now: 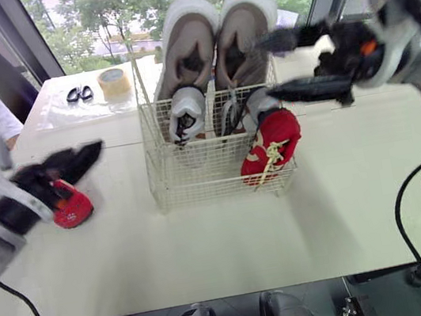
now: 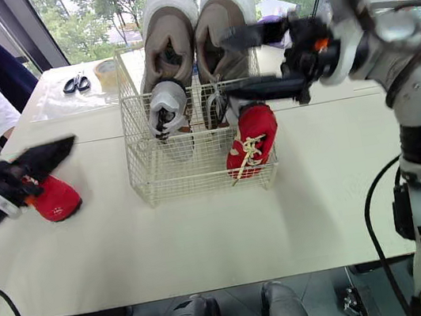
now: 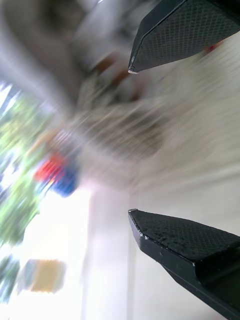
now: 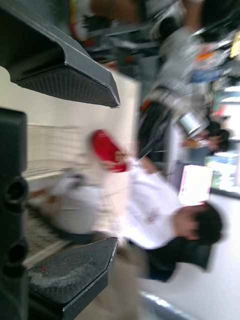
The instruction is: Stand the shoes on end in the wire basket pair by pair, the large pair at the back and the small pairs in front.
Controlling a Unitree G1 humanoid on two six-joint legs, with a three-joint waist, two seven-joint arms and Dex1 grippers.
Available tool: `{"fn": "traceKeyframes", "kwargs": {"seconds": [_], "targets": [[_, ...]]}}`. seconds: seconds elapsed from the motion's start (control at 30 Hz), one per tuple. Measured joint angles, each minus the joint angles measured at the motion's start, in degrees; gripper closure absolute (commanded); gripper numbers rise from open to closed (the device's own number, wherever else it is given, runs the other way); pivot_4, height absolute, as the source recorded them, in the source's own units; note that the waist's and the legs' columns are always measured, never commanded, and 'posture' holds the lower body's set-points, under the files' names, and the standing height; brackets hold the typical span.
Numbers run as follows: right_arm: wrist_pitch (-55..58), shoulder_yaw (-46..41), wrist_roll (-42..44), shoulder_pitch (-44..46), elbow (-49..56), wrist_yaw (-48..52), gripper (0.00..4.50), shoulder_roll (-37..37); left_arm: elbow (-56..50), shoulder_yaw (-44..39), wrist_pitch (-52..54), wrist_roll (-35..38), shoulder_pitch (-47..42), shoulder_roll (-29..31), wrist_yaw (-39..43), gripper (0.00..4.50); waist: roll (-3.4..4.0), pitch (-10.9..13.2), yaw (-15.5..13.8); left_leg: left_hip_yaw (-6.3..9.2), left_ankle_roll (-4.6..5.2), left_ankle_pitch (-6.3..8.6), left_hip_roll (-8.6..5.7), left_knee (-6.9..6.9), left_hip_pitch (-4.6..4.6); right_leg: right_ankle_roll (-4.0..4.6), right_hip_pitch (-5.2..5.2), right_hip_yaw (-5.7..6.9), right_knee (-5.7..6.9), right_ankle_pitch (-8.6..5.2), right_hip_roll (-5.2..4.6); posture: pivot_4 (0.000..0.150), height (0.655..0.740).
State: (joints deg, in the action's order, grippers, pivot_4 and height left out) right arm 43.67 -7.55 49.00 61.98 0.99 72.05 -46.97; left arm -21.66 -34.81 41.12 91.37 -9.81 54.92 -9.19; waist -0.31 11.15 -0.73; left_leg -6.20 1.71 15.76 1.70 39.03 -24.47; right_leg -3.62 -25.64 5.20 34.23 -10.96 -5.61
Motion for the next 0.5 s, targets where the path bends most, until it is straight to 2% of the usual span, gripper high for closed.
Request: {"fn": "traceKeyframes", "kwargs": {"seconds": [0.13,0.33,0.5], "targets": [[4.3,3.0,0.3,2.1,1.7,5.2,0.05,-5.6,13.1,0.3,3.7,-3.3,-6.7,6.9,-14.9,0.00,0.00,0.0,0.2,-0.07,0.07,0.04,-0.04,-0.07,0.00,-0.03,-0.03,-0.02,-0.01,0.01,0.00,0.150,0.7400],[7.3,9.3,0.6,2.6,6.0,16.8,0.05,-10.6,27.5,5.0,15.1,-4.4,-13.6,9.2,-32.2,0.00,-0.03,0.0,0.3,-0.12,0.12,-0.02,0.00,-0.10,-0.08,-0.17,-0.19,-0.05,0.06,0.08,0.01,0.150,0.7400],[4.2,11.7,-2.3,1.5,6.7,20.0,0.05,-11.1,36.7,7.7,21.1,-7.2,-21.6,7.7,-34.2,0.00,-0.15,0.0,0.0,-0.15,-0.20,-0.07,-0.04,-0.09,-0.08,-0.22,-0.19,-0.04,0.09,0.12,0.02,0.150,0.7400]]}}
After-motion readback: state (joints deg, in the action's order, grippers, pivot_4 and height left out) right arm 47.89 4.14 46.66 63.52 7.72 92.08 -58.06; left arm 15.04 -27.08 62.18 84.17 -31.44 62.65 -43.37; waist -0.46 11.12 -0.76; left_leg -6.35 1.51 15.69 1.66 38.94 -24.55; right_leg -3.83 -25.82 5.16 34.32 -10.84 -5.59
